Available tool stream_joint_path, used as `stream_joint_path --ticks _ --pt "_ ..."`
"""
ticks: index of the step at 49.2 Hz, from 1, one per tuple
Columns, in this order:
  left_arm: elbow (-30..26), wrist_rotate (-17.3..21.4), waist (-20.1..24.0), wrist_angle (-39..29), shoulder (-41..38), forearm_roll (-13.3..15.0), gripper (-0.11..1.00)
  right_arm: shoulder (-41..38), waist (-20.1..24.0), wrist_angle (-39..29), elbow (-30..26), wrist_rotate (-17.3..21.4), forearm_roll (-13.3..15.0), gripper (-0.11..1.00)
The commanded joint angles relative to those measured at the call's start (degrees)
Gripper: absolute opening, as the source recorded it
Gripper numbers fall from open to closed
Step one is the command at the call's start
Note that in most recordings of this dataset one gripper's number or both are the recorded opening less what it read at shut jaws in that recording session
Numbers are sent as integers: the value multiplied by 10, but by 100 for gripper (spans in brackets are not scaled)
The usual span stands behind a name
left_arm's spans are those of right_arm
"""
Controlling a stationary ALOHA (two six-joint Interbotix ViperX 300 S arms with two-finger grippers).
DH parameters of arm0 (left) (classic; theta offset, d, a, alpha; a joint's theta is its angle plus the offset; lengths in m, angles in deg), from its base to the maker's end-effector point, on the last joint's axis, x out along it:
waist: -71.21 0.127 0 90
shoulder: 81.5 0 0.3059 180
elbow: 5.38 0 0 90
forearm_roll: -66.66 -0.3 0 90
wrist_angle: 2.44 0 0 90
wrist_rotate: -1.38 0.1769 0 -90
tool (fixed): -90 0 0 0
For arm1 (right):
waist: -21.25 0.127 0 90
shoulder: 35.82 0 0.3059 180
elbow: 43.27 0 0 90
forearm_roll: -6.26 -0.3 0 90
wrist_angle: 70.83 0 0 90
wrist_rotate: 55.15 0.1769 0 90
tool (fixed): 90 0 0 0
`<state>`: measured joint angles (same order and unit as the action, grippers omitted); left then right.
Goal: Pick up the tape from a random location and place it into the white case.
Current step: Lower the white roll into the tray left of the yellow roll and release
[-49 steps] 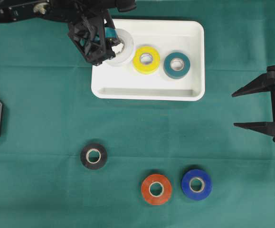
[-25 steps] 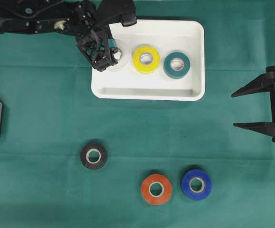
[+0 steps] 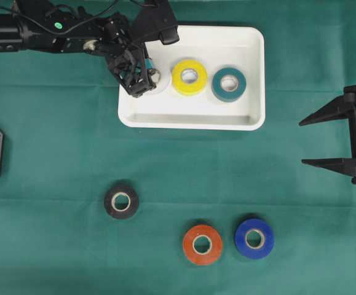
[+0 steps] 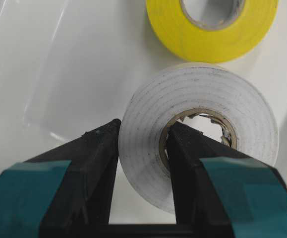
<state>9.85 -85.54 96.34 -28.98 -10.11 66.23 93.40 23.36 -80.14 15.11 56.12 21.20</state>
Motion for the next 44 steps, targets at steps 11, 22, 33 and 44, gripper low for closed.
stream_joint_path --ticks 11,22,33,44 --pt "-6 3 2 12 8 1 24 -4 1 4 -11 -1 2 87" --pt "-8 31 2 12 8 1 31 -4 1 4 -11 -1 2 87" --pt "-10 31 4 12 7 1 92 -4 1 4 -11 -1 2 87" --pt "-10 32 4 11 7 1 98 -4 0 4 -11 -1 2 87"
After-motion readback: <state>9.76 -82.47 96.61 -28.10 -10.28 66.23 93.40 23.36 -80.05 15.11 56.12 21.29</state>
